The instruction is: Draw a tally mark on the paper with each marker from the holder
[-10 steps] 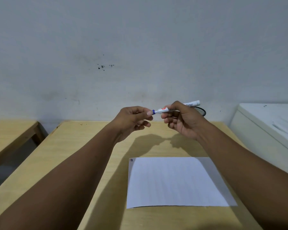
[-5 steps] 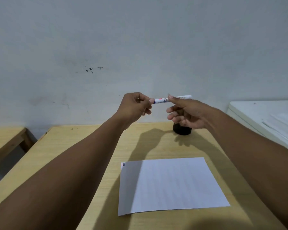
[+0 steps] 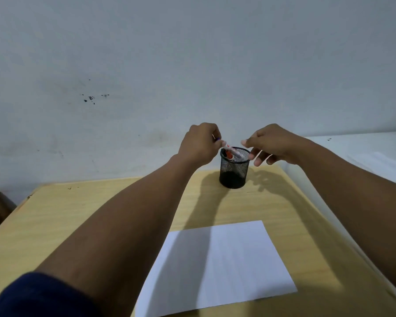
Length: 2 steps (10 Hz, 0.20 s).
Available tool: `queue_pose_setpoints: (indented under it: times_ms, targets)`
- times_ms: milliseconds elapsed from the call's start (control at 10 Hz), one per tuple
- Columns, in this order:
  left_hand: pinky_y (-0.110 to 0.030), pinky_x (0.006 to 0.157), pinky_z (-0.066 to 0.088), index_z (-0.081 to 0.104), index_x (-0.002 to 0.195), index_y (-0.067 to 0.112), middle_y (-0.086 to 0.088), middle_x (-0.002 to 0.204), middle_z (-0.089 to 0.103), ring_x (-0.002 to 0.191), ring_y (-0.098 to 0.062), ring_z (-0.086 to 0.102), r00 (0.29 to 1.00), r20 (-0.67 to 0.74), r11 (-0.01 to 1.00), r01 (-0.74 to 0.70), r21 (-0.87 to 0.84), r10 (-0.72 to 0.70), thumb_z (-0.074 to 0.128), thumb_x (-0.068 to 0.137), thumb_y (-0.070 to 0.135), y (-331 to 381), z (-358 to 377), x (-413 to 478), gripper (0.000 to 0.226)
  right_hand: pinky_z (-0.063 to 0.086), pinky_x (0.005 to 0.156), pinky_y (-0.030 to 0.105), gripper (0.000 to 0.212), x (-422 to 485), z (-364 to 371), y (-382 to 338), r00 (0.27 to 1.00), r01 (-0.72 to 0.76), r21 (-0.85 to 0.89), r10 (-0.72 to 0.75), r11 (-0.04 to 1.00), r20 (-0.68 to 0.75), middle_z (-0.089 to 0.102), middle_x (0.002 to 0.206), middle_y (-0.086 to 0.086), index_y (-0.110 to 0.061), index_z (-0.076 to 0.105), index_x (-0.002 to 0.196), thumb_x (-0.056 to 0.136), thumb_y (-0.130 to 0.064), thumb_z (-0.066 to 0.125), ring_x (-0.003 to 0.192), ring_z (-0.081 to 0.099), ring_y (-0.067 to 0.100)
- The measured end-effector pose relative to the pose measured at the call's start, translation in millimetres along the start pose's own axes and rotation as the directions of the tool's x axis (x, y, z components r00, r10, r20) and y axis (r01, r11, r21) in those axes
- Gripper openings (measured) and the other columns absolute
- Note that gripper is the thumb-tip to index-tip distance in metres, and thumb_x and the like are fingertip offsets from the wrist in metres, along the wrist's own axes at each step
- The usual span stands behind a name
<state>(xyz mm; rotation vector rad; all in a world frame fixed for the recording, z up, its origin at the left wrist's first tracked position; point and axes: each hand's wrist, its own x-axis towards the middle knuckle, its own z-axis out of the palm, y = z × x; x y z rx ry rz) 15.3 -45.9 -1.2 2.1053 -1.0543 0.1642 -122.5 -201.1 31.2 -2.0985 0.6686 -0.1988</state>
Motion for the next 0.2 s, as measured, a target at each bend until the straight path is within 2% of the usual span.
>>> queue_pose_setpoints:
  times_ms: [100, 200]
  targets:
    - [-0.039, 0.083, 0.056, 0.072, 0.109, 0.021, 0.008, 0.078, 0.069, 0.098, -0.021, 0.067, 0.998, 0.057, 0.999, 0.032, -0.006, -0.032, 0.079, 0.082, 0.044, 1.3, 5.9, 0.8, 0.035, 0.041, 0.049, 0.025, 0.027, 5.1, 3.1, 8.1, 1.000, -0.005, 0.003, 0.005, 1.000, 0.011, 0.075, 0.082, 0.016, -0.003, 0.068, 0.104, 0.094, -0.028, 0.070, 0.053, 0.069, 0.020]
    - [-0.040, 0.088, 0.055, 0.067, 0.124, 0.024, 0.010, 0.082, 0.068, 0.105, -0.020, 0.064, 0.998, 0.048, 0.999, 0.044, 0.014, -0.045, 0.076, 0.083, 0.052, 3.4, 4.5, 1.2, 0.051, 0.040, 0.048, 0.025, 0.031, 5.3, 5.7, 12.5, 1.000, 0.010, 0.013, -0.010, 1.000, -0.013, 0.074, 0.082, 0.017, 0.001, 0.068, 0.107, 0.095, -0.027, 0.069, 0.051, 0.068, 0.019]
